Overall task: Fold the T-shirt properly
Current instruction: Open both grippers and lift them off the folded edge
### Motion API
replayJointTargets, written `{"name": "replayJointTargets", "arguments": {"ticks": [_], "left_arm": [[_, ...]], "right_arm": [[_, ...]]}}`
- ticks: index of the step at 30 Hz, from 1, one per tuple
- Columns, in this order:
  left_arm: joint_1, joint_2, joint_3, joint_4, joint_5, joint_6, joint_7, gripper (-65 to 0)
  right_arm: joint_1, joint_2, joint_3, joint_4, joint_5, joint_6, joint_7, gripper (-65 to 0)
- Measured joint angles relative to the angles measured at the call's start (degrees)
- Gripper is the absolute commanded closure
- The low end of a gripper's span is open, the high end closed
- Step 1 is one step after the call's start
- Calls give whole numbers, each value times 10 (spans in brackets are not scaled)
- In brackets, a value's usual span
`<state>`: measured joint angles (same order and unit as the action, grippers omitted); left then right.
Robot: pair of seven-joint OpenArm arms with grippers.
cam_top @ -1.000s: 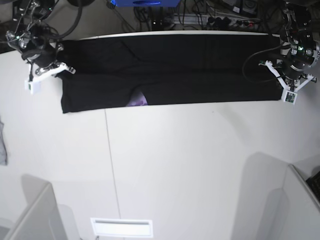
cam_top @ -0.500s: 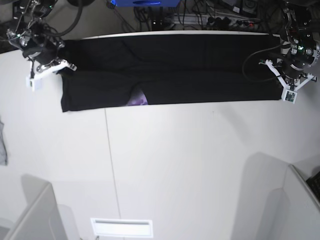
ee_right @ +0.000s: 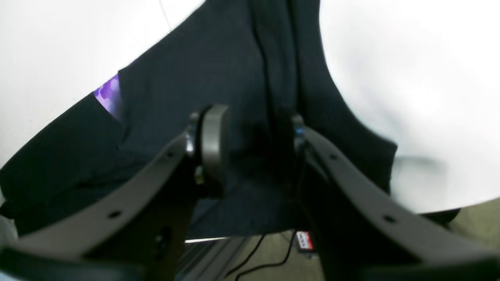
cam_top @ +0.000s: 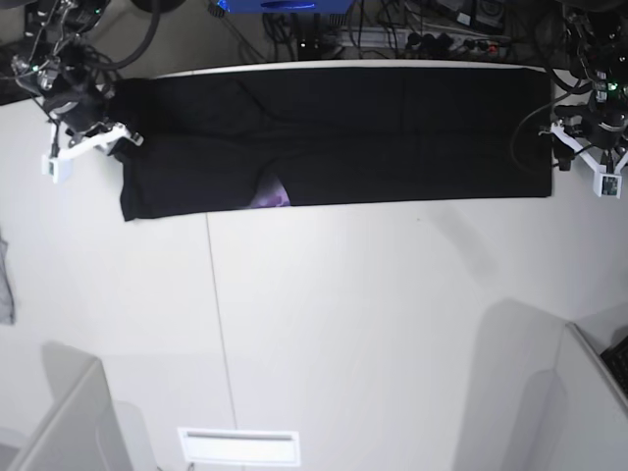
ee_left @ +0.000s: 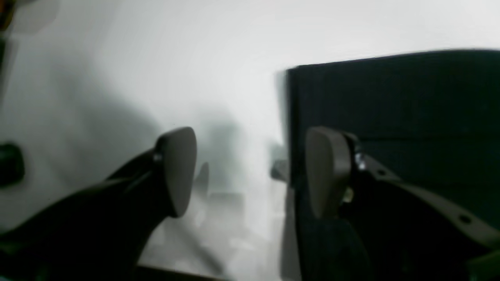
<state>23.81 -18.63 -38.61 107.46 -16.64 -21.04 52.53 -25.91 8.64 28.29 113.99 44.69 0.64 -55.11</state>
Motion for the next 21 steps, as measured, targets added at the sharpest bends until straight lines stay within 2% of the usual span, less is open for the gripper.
{"name": "replayJointTargets", "arguments": {"ticks": [1, 2, 4, 5, 7, 10, 15, 17, 21], "left_arm": [[0, 5, 0, 0, -1, 0, 0, -273], [0, 12, 0, 0, -1, 0, 0, -193], [0, 30, 1, -1, -5, 0, -1, -16], [-1, 38, 1, -2, -5, 0, 0, 0], [-1, 50, 2, -8, -3, 0, -1, 0], [-2, 66, 3, -29, 2, 0, -54, 0], [-1, 78, 5, -111, 4, 1, -94, 0], [-6, 76, 3, -136, 3, 2, -109, 0], [-42, 73, 1, -184, -4, 2, -127, 0]], "right_arm": [[2, 4, -13, 0, -3, 0, 12, -77], [4, 11, -31, 0, -3, 0, 16, -21], [11, 25, -66, -1, 6, 3, 29, 0], [12, 31, -79, -6, 4, 3, 41, 0], [17, 34, -92, -23, -5, 2, 48, 0], [26, 29, -115, -57, -68, -1, 46, 0], [40, -7, -129, -94, -171, 2, 74, 0], [49, -13, -129, -112, -193, 4, 76, 0], [70, -14, -129, -152, -194, 5, 87, 0]]}}
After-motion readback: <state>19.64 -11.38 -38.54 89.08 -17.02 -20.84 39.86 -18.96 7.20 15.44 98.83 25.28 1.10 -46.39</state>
